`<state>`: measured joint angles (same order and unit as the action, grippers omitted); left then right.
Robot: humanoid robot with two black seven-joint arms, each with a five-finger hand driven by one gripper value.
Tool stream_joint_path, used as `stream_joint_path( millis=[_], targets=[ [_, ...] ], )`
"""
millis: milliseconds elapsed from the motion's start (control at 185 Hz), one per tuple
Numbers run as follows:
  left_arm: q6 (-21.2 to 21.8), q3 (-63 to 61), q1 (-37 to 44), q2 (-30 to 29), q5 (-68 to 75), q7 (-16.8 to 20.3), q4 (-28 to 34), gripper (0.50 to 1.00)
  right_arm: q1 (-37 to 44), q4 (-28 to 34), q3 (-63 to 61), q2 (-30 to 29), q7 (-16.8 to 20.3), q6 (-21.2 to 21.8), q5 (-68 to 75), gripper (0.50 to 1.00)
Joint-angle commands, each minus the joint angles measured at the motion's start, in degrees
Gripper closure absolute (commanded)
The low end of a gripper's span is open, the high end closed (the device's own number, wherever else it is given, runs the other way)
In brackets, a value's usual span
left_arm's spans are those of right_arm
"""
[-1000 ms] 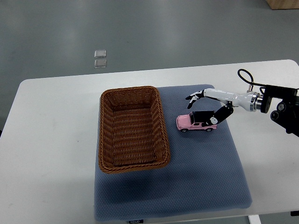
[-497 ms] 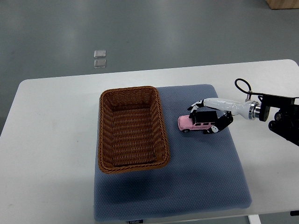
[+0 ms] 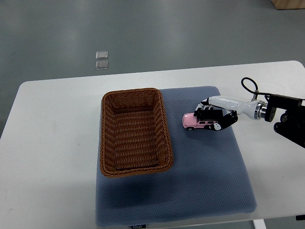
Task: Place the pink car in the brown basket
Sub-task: 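Close the right hand's fingers around the pink SUV, then lift the pink SUV and carry it over the wicker basket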
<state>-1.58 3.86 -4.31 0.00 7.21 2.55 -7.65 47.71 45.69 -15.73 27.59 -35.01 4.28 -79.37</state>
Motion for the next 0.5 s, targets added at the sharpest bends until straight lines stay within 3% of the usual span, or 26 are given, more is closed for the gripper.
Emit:
stream_joint_path(
  millis=[0,314,492],
  targets=[
    [0.0,0.0,0.0,0.0,0.0,0.0,0.0,0.500,2.3,0.6,-0.4,1.0,0.0,-0.4,0.5,1.000],
    [0.0,0.0,0.0,0.0,0.0,0.0,0.0,0.500,9.2,3.5,-1.8,0.2,0.0,0.2,1.5,1.000],
    [0.0,0.0,0.0,0.0,0.0,0.0,0.0,0.500,11.8,3.7,-1.5,-5.9,0.0,0.4,1.5,1.000]
  ],
)
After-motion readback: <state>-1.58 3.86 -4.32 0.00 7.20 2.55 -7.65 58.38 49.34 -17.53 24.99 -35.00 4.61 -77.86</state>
